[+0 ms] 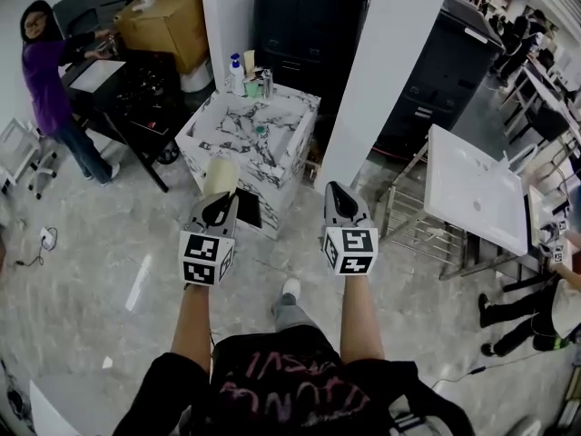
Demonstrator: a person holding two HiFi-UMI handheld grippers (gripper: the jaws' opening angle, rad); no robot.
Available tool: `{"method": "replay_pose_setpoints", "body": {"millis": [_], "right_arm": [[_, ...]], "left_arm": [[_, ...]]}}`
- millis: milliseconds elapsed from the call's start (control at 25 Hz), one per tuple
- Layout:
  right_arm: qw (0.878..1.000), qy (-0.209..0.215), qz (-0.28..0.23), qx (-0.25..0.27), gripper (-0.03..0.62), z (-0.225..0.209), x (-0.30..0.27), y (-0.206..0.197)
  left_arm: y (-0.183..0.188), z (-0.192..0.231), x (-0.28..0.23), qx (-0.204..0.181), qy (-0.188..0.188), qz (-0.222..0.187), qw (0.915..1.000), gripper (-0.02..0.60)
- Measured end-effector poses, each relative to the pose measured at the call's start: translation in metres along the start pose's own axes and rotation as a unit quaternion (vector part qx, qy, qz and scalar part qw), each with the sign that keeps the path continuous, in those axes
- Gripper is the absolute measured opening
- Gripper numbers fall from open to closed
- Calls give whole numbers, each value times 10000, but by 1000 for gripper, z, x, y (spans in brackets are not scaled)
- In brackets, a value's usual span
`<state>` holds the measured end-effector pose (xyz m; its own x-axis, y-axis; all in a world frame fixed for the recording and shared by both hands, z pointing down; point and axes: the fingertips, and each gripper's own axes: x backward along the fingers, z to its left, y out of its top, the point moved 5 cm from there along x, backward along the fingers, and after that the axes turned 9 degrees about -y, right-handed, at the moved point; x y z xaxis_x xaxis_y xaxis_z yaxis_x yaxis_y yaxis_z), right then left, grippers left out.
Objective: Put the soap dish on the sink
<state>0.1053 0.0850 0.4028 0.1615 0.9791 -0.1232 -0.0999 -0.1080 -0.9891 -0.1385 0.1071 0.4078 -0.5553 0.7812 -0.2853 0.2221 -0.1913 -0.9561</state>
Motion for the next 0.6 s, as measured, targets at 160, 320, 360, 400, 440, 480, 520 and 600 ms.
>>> {"method": "replay_pose_setpoints", "body": {"millis": [160,320,360,400,440,480,520,600], "right_arm": [[10000,22,29,-23,12,-15,-46,-2],[9999,97,102,25,12,-32,-91,-3],[9999,110,118,23,12,-37,-102,-3],[9998,126,127,25,13,-41,-113,-2],[9998,145,133,38,14,-45,-124,-1],[9998,166,135,57,14,-48,-134,1],[9997,189,133,68,14,-51,-143,4],[9996,231,121,62,14,-56,-158,9]], "left_arm": [[4,20,-41,-2,-10,94,10000,28],[12,36,-86,27,-6,166,9999,28],[16,39,-97,19,-14,181,9998,28],[19,43,-108,7,-22,197,9998,28],[23,46,-117,-2,-28,215,9998,28],[26,49,-126,-2,-31,232,9997,28],[29,52,-134,4,-32,249,9997,28],[34,57,-148,14,-18,270,9996,28]]}}
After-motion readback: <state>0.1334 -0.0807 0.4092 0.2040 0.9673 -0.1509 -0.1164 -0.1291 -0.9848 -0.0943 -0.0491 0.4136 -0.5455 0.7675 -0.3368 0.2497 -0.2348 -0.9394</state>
